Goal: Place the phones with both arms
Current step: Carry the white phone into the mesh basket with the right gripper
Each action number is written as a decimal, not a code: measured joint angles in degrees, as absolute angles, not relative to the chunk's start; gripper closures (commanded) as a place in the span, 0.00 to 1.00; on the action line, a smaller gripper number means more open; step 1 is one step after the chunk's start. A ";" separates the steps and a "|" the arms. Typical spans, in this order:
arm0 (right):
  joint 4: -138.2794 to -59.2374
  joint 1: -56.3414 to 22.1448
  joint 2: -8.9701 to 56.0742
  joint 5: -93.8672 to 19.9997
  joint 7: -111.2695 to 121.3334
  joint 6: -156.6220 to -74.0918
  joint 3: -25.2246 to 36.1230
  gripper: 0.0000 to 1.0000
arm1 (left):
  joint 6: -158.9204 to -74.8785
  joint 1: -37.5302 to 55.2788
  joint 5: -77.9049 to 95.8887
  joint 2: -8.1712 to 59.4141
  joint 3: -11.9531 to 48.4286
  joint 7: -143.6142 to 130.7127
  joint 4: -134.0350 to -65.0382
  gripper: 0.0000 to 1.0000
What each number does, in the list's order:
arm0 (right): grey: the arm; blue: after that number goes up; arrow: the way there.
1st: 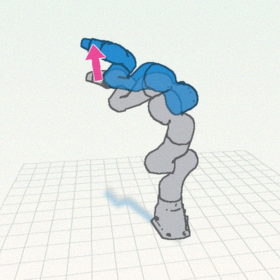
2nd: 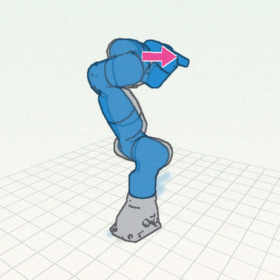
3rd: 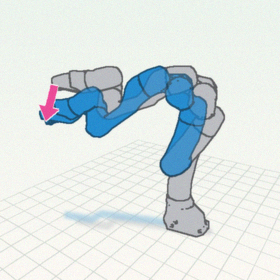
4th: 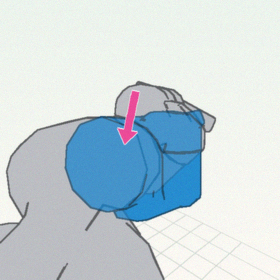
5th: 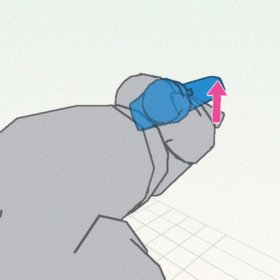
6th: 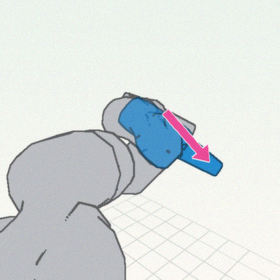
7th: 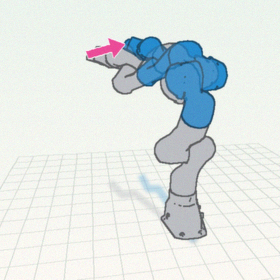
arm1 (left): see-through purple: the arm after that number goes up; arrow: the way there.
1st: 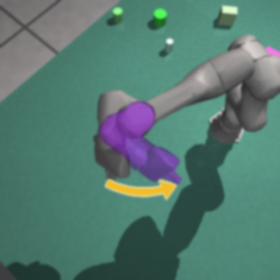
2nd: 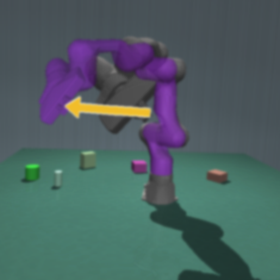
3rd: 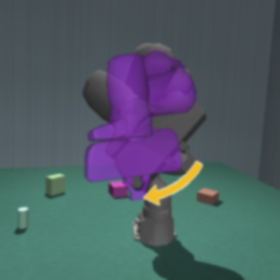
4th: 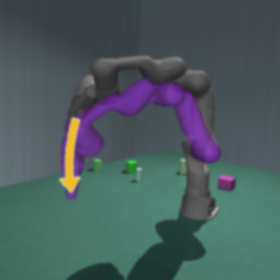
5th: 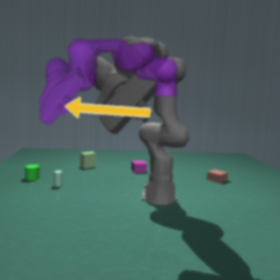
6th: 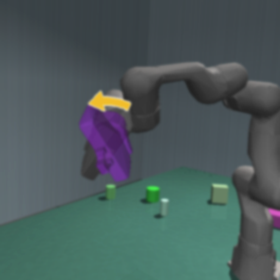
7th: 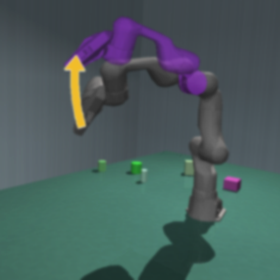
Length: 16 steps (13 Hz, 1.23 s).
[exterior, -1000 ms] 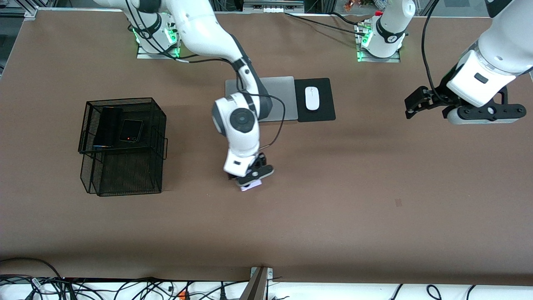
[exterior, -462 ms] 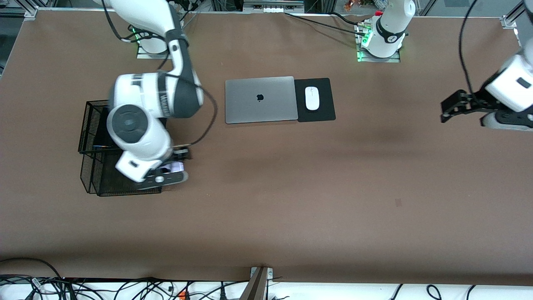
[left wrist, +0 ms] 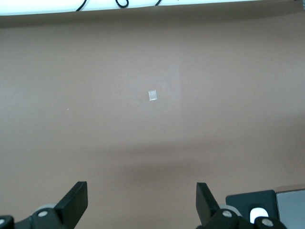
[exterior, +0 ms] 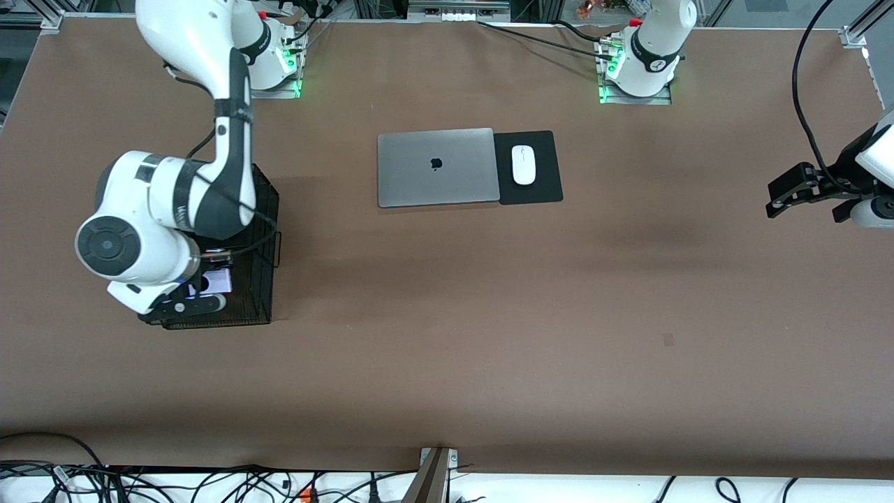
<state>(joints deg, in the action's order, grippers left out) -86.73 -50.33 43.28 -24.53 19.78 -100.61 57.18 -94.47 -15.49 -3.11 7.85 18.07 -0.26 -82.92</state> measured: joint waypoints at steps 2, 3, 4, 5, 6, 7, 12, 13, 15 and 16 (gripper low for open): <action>-90.61 -49.51 43.50 -26.87 22.75 -104.33 57.19 1.00 | -95.25 -15.37 -3.11 8.73 18.10 -1.15 -82.97 0.00; -91.85 -48.93 43.71 -27.78 23.69 -105.56 57.19 1.00 | -95.74 -14.70 -3.11 9.29 17.58 -1.44 -82.99 0.00; -92.71 -48.28 43.93 -28.95 24.39 -106.16 57.19 1.00 | -96.01 -12.38 -3.11 9.60 15.35 -1.71 -82.99 0.00; -93.47 -47.79 44.07 -29.99 25.18 -106.81 57.17 1.00 | -96.19 -8.21 -3.10 9.63 11.13 -1.82 -82.98 0.00; -94.34 -47.50 44.12 -30.68 25.91 -108.10 57.15 1.00 | -96.35 -3.96 -3.09 9.52 6.91 -1.88 -82.98 0.00; -95.29 -47.36 44.16 -31.04 26.47 -109.85 57.07 1.00 | -96.43 -0.93 -3.09 9.37 4.07 -1.97 -82.97 0.00; -96.86 -47.29 45.44 -34.40 27.10 -113.01 56.07 0.84 | -95.61 1.31 -2.55 6.11 2.26 -2.07 -83.01 0.00; -96.88 -47.24 45.78 -34.82 27.10 -113.29 56.02 0.68 | -95.23 1.31 -1.53 4.95 2.20 -2.07 -83.18 0.00; -96.89 -47.17 46.17 -35.24 27.10 -114.03 55.69 0.32 | -95.12 1.33 -0.47 3.26 2.18 -2.10 -84.20 0.00; -96.89 -47.14 46.26 -35.36 27.10 -114.16 55.53 0.16 | -95.12 1.34 -0.32 2.98 2.20 -2.14 -84.71 0.00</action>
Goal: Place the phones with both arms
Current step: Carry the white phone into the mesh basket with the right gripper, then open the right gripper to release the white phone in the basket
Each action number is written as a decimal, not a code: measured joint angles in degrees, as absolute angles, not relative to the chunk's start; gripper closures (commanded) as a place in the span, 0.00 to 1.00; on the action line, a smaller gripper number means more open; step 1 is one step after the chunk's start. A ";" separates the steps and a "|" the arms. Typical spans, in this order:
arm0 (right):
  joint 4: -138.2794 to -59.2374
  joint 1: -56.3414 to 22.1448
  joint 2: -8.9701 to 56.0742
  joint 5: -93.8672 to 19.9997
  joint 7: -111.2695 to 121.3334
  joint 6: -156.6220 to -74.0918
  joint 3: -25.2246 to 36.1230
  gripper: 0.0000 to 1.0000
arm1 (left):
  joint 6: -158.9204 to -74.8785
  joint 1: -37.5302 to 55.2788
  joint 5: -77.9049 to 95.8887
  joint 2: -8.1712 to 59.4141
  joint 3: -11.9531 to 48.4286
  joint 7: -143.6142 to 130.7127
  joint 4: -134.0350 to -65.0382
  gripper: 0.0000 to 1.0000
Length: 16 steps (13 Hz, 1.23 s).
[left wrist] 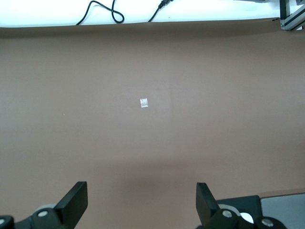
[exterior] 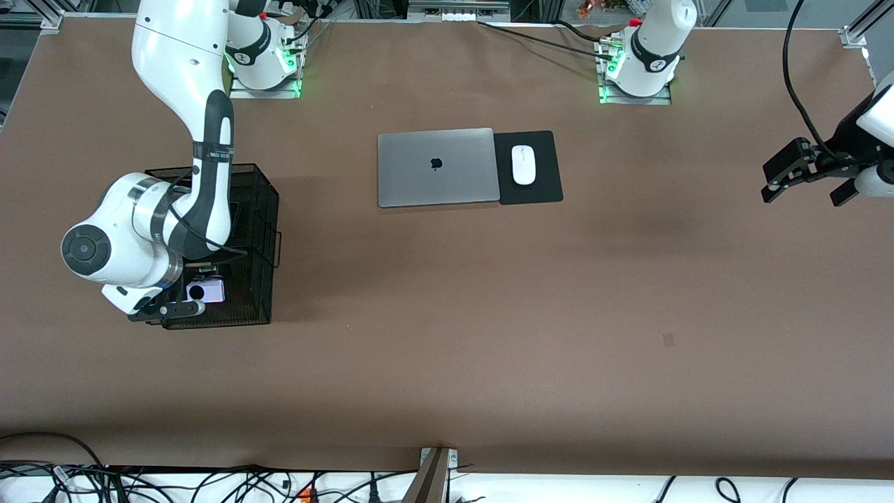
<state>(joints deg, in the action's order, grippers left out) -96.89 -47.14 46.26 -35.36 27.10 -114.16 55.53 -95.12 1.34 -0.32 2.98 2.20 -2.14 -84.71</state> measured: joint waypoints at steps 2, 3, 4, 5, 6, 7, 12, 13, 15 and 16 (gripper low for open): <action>-96.89 -46.99 46.35 -36.31 27.10 -114.22 55.47 0.01 | -95.24 1.36 -0.26 3.08 2.22 -2.27 -85.62 0.00; -96.88 -46.86 46.35 -36.81 27.10 -114.30 55.47 0.00 | -95.28 1.37 -0.25 3.26 2.23 -2.32 -85.76 0.00; -96.82 -46.75 46.34 -37.04 27.10 -114.38 55.47 0.01 | -95.30 1.38 -0.25 3.43 2.23 -2.33 -85.77 0.00; -96.71 -46.68 46.32 -37.16 27.10 -114.45 55.48 0.00 | -95.30 1.38 -0.25 3.56 2.22 -2.38 -85.78 0.00; -96.49 -46.65 46.25 -37.27 27.10 -114.50 55.49 0.01 | -95.30 1.37 -0.25 3.66 2.20 -2.52 -85.81 0.00; -96.00 -46.64 46.15 -37.33 27.05 -114.49 55.53 0.00 | -95.30 1.35 -0.25 3.79 2.19 -2.70 -85.84 0.00; -90.15 -46.61 45.28 -37.48 26.87 -105.44 59.57 0.01 | -95.35 1.36 -0.25 4.40 2.20 -2.96 -85.85 0.00; -88.37 -46.58 45.13 -37.78 26.85 -102.22 61.14 0.00 | -95.35 1.36 -0.25 4.41 2.20 -2.96 -85.85 0.00; -84.49 -45.65 44.97 -39.54 26.78 -95.13 64.16 0.01 | -95.34 1.38 -0.25 4.56 2.21 -2.96 -85.86 0.00; -81.95 -44.06 44.75 -40.00 26.77 -91.49 64.73 0.01 | -95.34 1.40 -0.25 4.74 2.22 -2.96 -85.86 0.00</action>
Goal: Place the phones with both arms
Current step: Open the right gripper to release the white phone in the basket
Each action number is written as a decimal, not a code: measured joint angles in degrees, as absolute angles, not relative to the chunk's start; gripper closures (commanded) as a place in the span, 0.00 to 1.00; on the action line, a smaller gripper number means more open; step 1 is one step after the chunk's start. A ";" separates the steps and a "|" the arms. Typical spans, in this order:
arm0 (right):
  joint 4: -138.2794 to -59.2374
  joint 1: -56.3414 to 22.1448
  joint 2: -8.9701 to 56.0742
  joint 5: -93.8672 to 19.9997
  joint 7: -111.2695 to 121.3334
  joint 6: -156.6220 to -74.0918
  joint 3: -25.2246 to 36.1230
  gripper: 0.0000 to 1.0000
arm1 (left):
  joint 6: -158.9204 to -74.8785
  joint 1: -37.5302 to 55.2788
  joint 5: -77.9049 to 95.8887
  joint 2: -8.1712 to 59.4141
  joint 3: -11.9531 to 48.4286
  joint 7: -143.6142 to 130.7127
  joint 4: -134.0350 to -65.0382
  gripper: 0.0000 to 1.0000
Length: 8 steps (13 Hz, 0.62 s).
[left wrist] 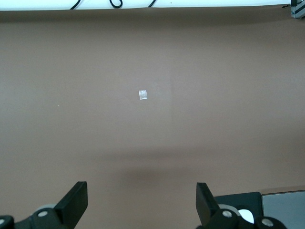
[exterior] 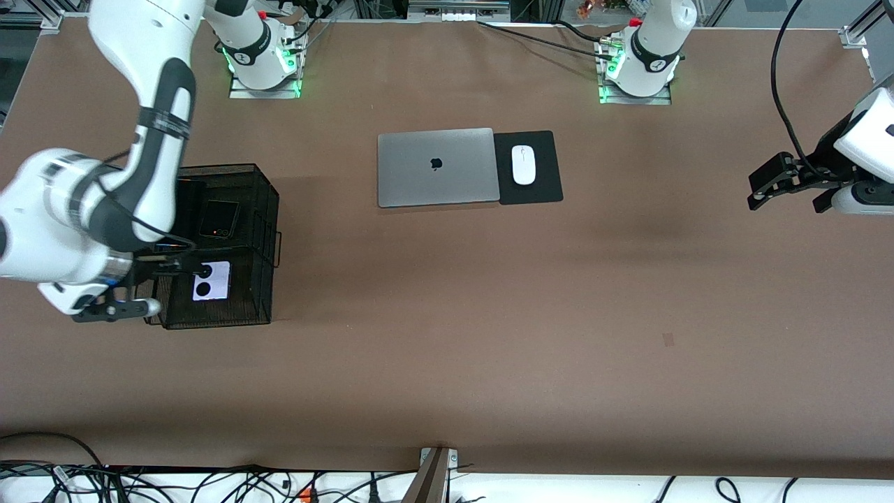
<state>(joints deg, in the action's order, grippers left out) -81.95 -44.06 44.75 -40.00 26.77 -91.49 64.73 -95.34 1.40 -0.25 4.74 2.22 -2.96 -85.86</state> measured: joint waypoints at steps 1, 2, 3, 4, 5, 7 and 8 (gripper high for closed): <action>-78.99 -41.69 44.54 -40.19 26.37 -87.65 64.74 0.01 | -95.34 1.42 -0.25 5.00 2.23 -2.95 -85.87 0.00; -76.04 -39.37 44.52 -40.35 25.15 -84.16 64.65 0.01 | -95.29 1.43 -0.25 5.27 2.24 -2.95 -85.89 0.00; -73.25 -37.22 44.49 -40.42 23.06 -80.80 64.11 0.01 | -95.19 1.43 -0.25 5.60 2.23 -2.94 -85.91 0.00; -70.47 -34.87 44.38 -40.42 20.10 -77.63 62.51 0.01 | -95.07 1.44 -0.25 5.92 2.24 -2.94 -85.93 0.00; -66.92 -31.68 44.27 -40.42 16.06 -74.24 59.32 0.01 | -95.01 1.48 -0.25 6.15 2.24 -2.94 -85.94 0.00; -59.87 -25.14 44.23 -39.60 9.18 -68.78 52.04 0.01 | -94.97 1.58 -0.25 6.28 2.27 -2.94 -85.94 0.00; -57.15 -22.69 44.12 -38.12 7.27 -66.92 49.12 0.01 | -94.95 1.61 -0.25 6.28 2.27 -2.94 -85.94 0.00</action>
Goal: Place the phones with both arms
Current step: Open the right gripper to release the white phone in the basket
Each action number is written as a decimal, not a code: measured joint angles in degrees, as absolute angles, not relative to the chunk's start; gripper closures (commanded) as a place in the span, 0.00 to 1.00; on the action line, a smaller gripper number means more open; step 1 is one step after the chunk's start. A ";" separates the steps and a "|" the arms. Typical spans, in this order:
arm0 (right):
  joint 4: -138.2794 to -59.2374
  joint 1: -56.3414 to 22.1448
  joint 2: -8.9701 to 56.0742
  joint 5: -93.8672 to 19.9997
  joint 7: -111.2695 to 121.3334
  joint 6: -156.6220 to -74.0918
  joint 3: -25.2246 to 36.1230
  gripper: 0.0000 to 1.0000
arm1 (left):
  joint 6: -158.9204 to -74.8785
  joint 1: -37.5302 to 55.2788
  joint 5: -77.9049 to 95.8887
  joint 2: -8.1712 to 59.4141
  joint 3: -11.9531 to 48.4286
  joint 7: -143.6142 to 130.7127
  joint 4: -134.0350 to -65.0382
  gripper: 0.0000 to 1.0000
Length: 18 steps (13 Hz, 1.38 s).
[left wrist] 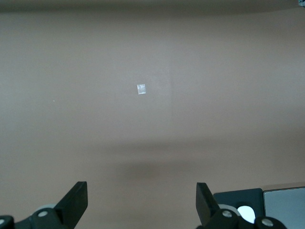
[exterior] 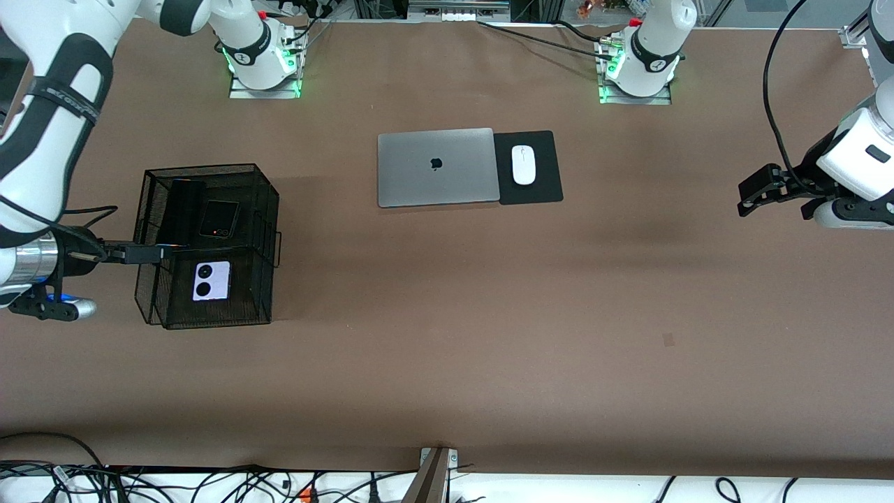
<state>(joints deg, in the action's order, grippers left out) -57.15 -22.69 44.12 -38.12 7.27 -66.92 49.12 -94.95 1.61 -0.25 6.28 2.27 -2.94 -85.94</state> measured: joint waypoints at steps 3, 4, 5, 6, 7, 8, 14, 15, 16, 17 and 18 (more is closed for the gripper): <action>-53.21 -17.02 41.51 -28.99 1.63 -64.68 37.57 0.01 | -94.94 1.62 -0.25 6.30 2.27 -2.94 -85.94 0.00; -52.84 -14.40 39.81 -24.10 -0.67 -64.60 30.96 0.01 | -94.94 1.63 -0.25 6.31 2.27 -2.94 -85.94 0.00; -52.63 -11.26 38.00 -18.33 -2.92 -64.55 23.39 0.01 | -94.94 1.64 -0.25 6.31 2.27 -2.94 -85.94 0.00; -52.54 -7.89 36.28 -12.61 -4.82 -64.52 15.78 0.01 | -94.95 1.64 -0.25 6.31 2.27 -2.94 -85.93 0.00; -52.54 -4.60 34.76 -8.04 -6.29 -64.51 8.77 0.01 | -94.95 1.64 -0.25 6.31 2.27 -2.94 -85.93 0.00; -52.73 -1.69 33.47 -5.08 -7.45 -64.52 3.08 0.01 | -94.95 1.65 -0.25 6.31 2.28 -2.94 -85.93 0.00; -77.84 1.64 18.32 -3.60 -7.99 -85.62 -1.20 0.01 | -94.95 1.77 -0.25 6.29 2.47 -2.97 -85.90 0.00; -83.54 1.71 14.98 -3.57 -7.88 -90.32 -1.72 0.01 | -94.95 1.77 -0.25 6.28 2.47 -2.97 -85.90 0.00; -88.51 1.71 12.01 -3.51 -7.34 -94.66 -2.22 0.01 | -94.95 1.77 -0.25 6.27 2.47 -2.98 -85.89 0.00; -93.26 1.71 9.20 -3.45 -6.02 -98.83 -2.55 0.01 | -94.95 1.78 -0.25 6.27 2.47 -2.98 -85.89 0.00; -97.38 1.71 6.81 -3.39 -5.14 -102.10 -2.67 0.01 | -94.95 1.78 -0.25 6.27 2.47 -2.98 -85.89 0.00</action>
